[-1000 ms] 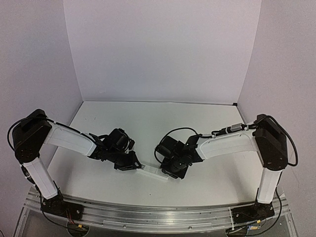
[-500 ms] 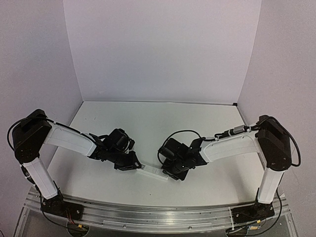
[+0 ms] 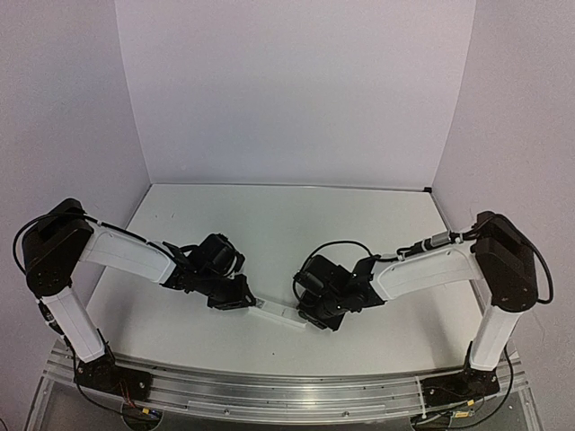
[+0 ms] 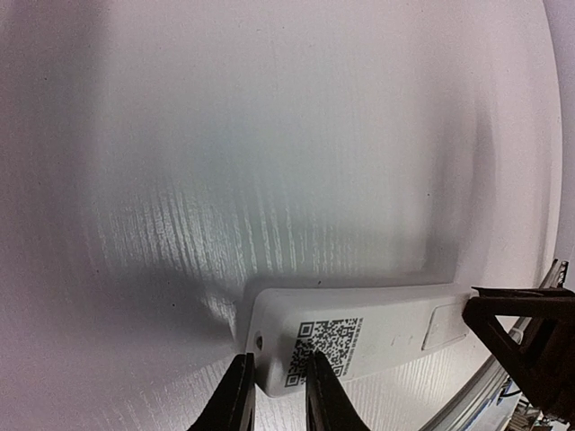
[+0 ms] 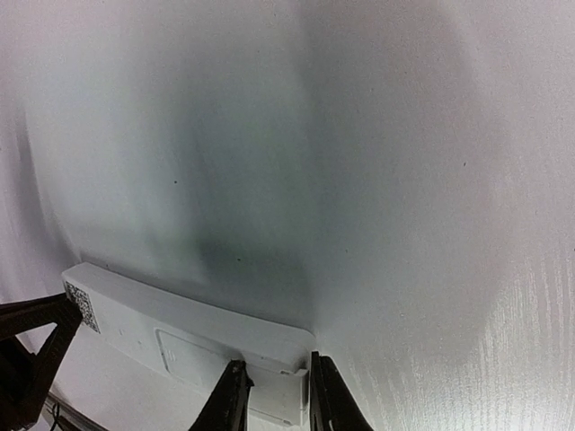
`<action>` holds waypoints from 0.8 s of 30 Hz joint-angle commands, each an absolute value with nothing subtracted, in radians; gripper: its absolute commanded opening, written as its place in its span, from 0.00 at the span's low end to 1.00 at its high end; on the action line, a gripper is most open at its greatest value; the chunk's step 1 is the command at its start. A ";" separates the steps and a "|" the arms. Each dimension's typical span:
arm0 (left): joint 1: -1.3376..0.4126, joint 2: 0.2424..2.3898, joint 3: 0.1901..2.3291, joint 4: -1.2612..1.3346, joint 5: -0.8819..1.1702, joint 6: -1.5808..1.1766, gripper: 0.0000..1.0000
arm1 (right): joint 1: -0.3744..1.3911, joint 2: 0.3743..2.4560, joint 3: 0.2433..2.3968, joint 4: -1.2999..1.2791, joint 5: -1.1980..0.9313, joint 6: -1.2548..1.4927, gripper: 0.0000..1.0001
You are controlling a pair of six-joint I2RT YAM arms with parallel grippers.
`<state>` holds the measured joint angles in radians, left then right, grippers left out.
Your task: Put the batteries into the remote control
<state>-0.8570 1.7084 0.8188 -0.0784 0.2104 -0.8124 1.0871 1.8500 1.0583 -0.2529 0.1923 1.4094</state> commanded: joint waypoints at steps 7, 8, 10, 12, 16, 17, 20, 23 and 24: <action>-0.890 1.766 0.823 -0.184 0.253 -0.809 0.19 | 1.104 2.021 1.117 -0.448 0.083 1.315 0.21; -0.890 1.766 0.824 -0.184 0.255 -0.807 0.19 | 1.104 2.030 1.130 -0.449 0.078 1.311 0.20; -0.891 1.767 0.825 -0.179 0.265 -0.805 0.19 | 1.104 2.052 1.170 -0.448 0.064 1.295 0.19; -0.892 1.773 0.828 -0.171 0.281 -0.803 0.18 | 1.104 2.086 1.221 -0.443 0.043 1.259 0.19; -0.894 1.782 0.826 -0.163 0.305 -0.794 0.16 | 1.104 2.157 1.289 -0.358 -0.015 1.230 0.19; -0.895 1.783 0.824 -0.160 0.309 -0.793 0.16 | 1.104 2.169 1.292 -0.326 -0.027 1.240 0.19; -0.896 1.784 0.817 -0.145 0.329 -0.795 0.15 | 1.103 2.198 1.281 -0.223 -0.038 1.283 0.19; -0.897 1.787 0.809 -0.131 0.344 -0.800 0.15 | 1.104 2.219 1.254 -0.101 -0.044 1.320 0.20; -0.897 1.787 0.807 -0.127 0.348 -0.802 0.15 | 1.105 2.226 1.252 -0.082 -0.044 1.325 0.20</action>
